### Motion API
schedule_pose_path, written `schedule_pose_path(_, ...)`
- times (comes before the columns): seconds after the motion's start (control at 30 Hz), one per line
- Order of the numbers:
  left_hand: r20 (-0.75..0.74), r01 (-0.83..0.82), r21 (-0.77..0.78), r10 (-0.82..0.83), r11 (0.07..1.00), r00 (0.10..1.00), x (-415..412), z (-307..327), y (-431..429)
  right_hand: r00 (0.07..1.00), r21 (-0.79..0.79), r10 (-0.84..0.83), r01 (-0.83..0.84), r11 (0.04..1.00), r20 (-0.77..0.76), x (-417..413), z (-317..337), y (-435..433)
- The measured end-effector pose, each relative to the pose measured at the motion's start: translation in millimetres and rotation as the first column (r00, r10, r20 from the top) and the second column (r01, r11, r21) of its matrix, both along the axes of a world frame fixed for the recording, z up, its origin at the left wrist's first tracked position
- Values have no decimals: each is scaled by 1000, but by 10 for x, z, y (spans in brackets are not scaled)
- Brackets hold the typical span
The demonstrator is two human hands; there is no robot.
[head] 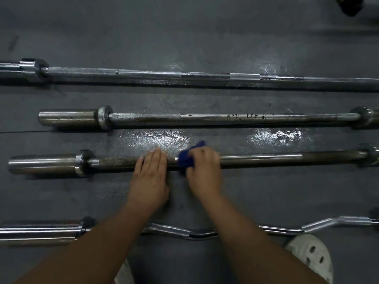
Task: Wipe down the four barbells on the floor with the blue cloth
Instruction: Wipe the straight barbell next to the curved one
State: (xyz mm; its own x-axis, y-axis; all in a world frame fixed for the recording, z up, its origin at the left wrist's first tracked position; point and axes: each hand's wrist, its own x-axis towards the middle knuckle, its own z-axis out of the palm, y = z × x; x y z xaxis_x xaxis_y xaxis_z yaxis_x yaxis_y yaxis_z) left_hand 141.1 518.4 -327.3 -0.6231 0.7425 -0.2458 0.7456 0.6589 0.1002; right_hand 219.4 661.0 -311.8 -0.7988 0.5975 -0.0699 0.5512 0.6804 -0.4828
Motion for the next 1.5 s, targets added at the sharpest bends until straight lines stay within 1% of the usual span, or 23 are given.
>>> schedule_pose_path(0.03,5,-2,4,2,1000,1000,-4,-2,1,985,-53,171,-169,984,26,-68,31,-65)
schedule_pose_path(0.07,3,-2,12,2,1000,1000,-10,-11,3,966,-90,258,-254,963,36,-116,47,-72)
schedule_pose_path(0.1,-2,2,17,-2,1000,1000,-12,-12,5,972,-77,234,-232,970,20,-125,38,-10)
schedule_pose_path(0.17,-8,8,9,-8,1000,1000,-4,-6,4,996,-29,-84,82,996,-37,18,-61,155)
schedule_pose_path(0.2,-15,3,5,-3,1000,1000,-5,-12,3,968,-21,-247,247,969,-52,110,-101,163)
schedule_pose_path(0.23,-22,-1,-1,1,1000,1000,-2,-17,-1,948,-4,-313,314,950,-56,152,-122,97)
schedule_pose_path(0.27,-25,-1,-1,1,1000,1000,6,-21,-3,958,12,-280,281,960,-62,134,-130,-22)
schedule_pose_path(0.37,-26,0,34,1,999,1000,-2,-13,-3,998,22,59,-58,998,-27,15,-127,-296)
schedule_pose_path(0.43,-8,-1,14,1,1000,1000,-19,-1,8,993,58,107,-104,993,-54,21,-171,-56)
schedule_pose_path(0.57,11,1,-12,-1,1000,1000,-15,2,11,973,64,-226,228,972,-40,399,-210,412)
schedule_pose_path(0.67,4,-8,-2,8,1000,1000,-17,-15,-1,872,57,-487,489,870,-55,389,-197,377)
schedule_pose_path(0.7,5,-12,-5,12,1000,1000,-13,-21,-2,881,44,-468,471,881,-67,279,-190,267)
schedule_pose_path(0.73,6,-12,-5,12,1000,1000,-10,-32,0,926,22,-368,371,929,-85,128,-181,111)
schedule_pose_path(0.8,-8,-13,25,13,1000,1000,-16,-46,0,994,-31,-46,43,999,-98,-133,-149,-283)
schedule_pose_path(0.87,-17,-27,57,28,998,999,-35,-56,-7,987,-44,136,-140,989,-90,-230,-140,-440)
schedule_pose_path(1.0,13,-4,1,4,1000,1000,-57,-15,-8,987,151,153,-146,978,-39,121,-217,52)
schedule_pose_path(1.1,13,-13,10,13,1000,1000,-38,2,-11,999,211,-30,39,977,-45,580,-344,538)
schedule_pose_path(1.2,15,-17,22,17,1000,1000,-38,-16,-21,972,132,-232,237,963,-47,536,-301,506)
schedule_pose_path(1.23,14,-15,19,15,1000,1000,-38,-23,-25,978,85,-195,200,976,-72,395,-256,395)
schedule_pose_path(1.33,19,-2,15,1,1000,1000,-39,-30,-19,977,60,181,-175,983,-113,130,-176,67)
schedule_pose_path(1.37,22,-4,11,4,1000,1000,-40,-18,-14,975,65,200,-194,979,-100,118,-183,126)
schedule_pose_path(1.47,21,-11,16,11,1000,1000,-41,3,-1,980,38,-182,185,982,-76,274,-231,317)
schedule_pose_path(1.5,19,-13,15,12,1000,1000,-32,6,1,978,55,-202,205,977,-49,295,-234,278)
